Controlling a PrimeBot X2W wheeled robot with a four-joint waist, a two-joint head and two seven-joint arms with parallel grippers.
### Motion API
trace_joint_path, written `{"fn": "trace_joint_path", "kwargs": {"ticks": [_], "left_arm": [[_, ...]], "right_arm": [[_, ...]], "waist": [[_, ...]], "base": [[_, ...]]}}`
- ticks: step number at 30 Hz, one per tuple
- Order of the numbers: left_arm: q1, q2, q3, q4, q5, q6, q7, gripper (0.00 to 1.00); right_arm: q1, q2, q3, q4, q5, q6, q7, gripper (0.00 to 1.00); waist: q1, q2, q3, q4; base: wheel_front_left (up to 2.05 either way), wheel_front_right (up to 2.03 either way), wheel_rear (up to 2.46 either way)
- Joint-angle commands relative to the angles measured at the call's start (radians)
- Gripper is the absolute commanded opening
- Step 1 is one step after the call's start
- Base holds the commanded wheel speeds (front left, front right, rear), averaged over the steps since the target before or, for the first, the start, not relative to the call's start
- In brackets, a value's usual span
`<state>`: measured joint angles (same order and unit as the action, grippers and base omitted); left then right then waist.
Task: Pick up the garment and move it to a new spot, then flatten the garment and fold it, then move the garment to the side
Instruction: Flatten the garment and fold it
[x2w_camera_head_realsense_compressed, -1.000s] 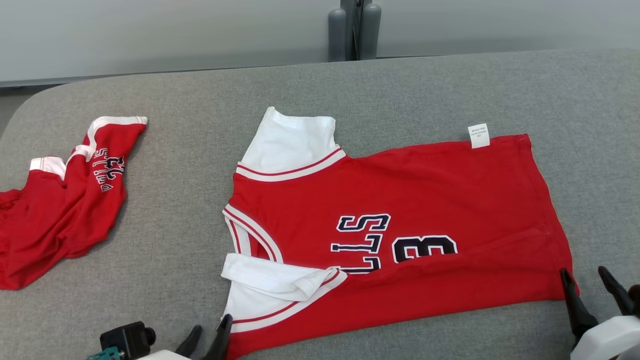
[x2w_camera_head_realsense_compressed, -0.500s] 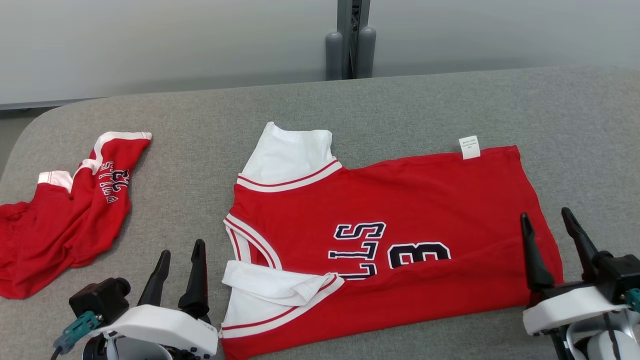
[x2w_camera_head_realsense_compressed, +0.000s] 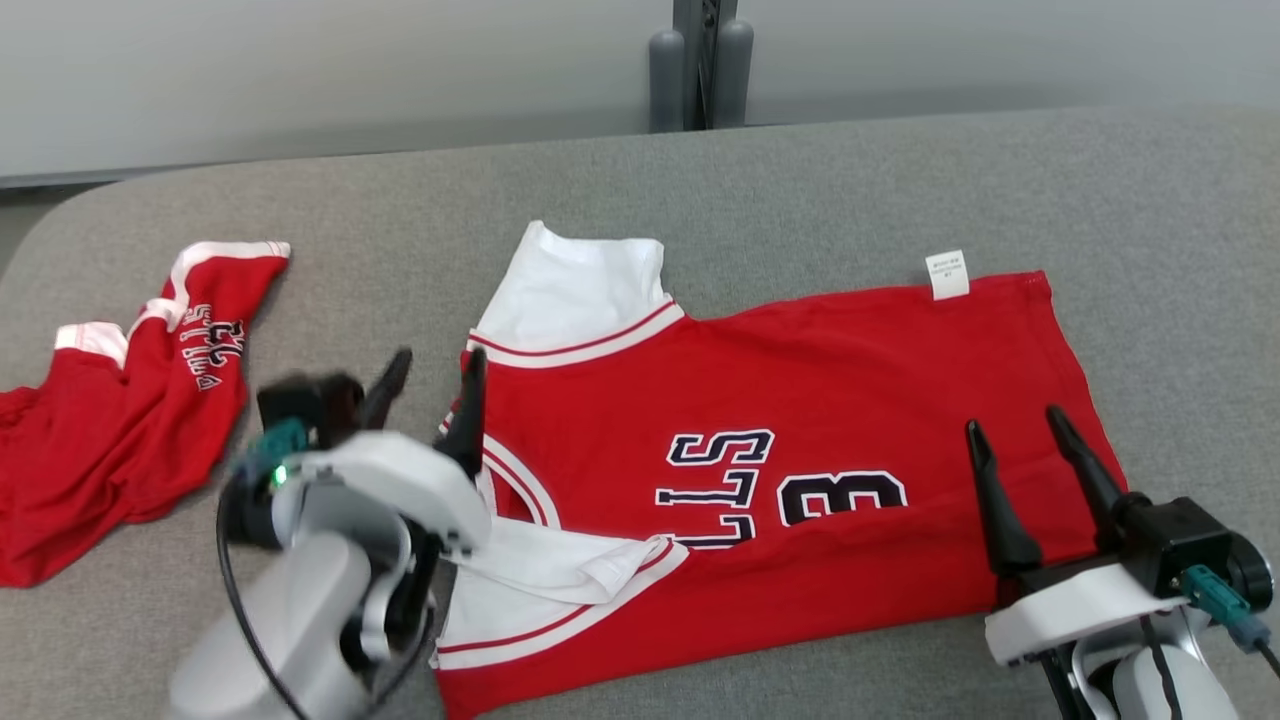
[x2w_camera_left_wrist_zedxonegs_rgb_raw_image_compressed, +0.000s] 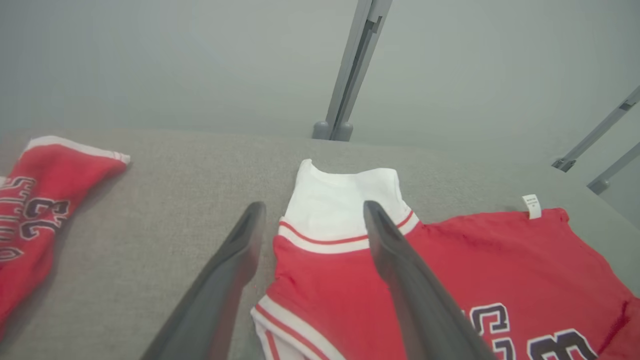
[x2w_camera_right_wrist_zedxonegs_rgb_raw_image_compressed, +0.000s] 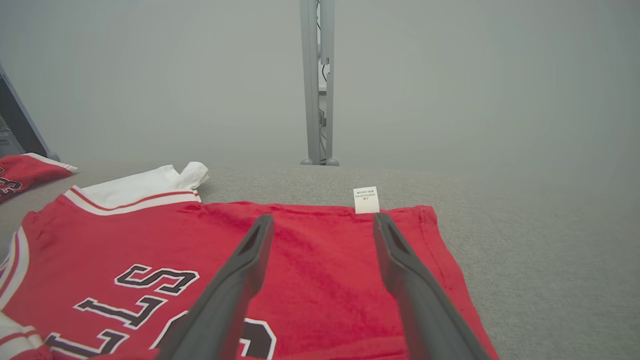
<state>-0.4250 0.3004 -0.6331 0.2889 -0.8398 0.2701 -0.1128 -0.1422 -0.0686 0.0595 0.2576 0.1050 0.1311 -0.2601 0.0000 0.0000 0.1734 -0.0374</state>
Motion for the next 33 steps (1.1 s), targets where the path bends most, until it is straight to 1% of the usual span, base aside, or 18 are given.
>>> {"fn": "trace_joint_path", "kwargs": {"ticks": [1,5,9,16,19,22,23,24,30,33], "left_arm": [[-0.049,0.002,0.002,0.021,0.015,-0.008,0.007,1.00],[-0.201,-0.019,-0.011,0.146,0.037,-0.035,0.049,1.00],[-0.355,-0.045,-0.027,0.281,0.043,-0.071,0.120,1.00],[-0.576,-0.086,-0.065,0.512,0.072,-0.120,0.220,1.00],[-0.644,-0.110,-0.088,0.602,0.075,-0.148,0.285,1.00],[-0.705,-0.131,-0.105,0.673,0.082,-0.165,0.325,1.00],[-0.733,-0.140,-0.114,0.715,0.086,-0.174,0.344,1.00],[-0.733,-0.140,-0.114,0.715,0.086,-0.174,0.344,1.00],[-0.802,-0.159,-0.144,0.830,0.101,-0.189,0.422,1.00],[-0.825,-0.162,-0.152,0.870,0.106,-0.192,0.423,1.00]], "right_arm": [[-0.020,-0.008,-0.003,-0.003,-0.006,-0.001,-0.008,1.00],[-0.047,-0.007,0.006,-0.013,-0.005,-0.001,-0.007,1.00],[-0.074,-0.005,0.012,-0.018,-0.003,-0.001,-0.007,1.00],[-0.114,0.000,0.011,-0.026,-0.003,-0.001,-0.006,1.00],[-0.124,0.002,0.017,-0.021,-0.004,-0.001,-0.006,1.00],[-0.135,0.003,0.023,-0.018,-0.010,-0.001,-0.007,1.00],[-0.141,0.004,0.028,-0.020,-0.011,-0.001,-0.007,1.00],[-0.141,0.004,0.028,-0.020,-0.011,-0.001,-0.007,1.00],[-0.158,0.006,0.040,-0.007,-0.008,-0.001,-0.007,1.00],[-0.158,0.008,0.048,0.001,-0.003,-0.001,-0.007,1.00]], "waist": [[0.0000,0.0000,0.025,-0.011],[0.0000,0.0000,0.082,-0.030],[0.0000,0.0000,0.142,-0.043],[0.0000,0.0000,0.236,-0.072],[0.0000,0.0000,0.258,-0.084],[0.0000,0.0000,0.274,-0.092],[0.0000,0.0000,0.282,-0.099],[0.0000,0.0000,0.282,-0.099],[0.0000,0.0000,0.301,-0.126],[0.0000,0.0000,0.304,-0.140]], "base": [[0.00,0.00,0.00],[0.00,0.00,0.00],[0.00,0.00,0.00],[0.00,0.00,0.00],[0.00,0.00,0.00],[0.00,0.00,0.00],[0.00,0.00,0.00],[0.00,0.00,0.00],[0.00,0.00,0.00],[0.00,0.00,0.00]]}}
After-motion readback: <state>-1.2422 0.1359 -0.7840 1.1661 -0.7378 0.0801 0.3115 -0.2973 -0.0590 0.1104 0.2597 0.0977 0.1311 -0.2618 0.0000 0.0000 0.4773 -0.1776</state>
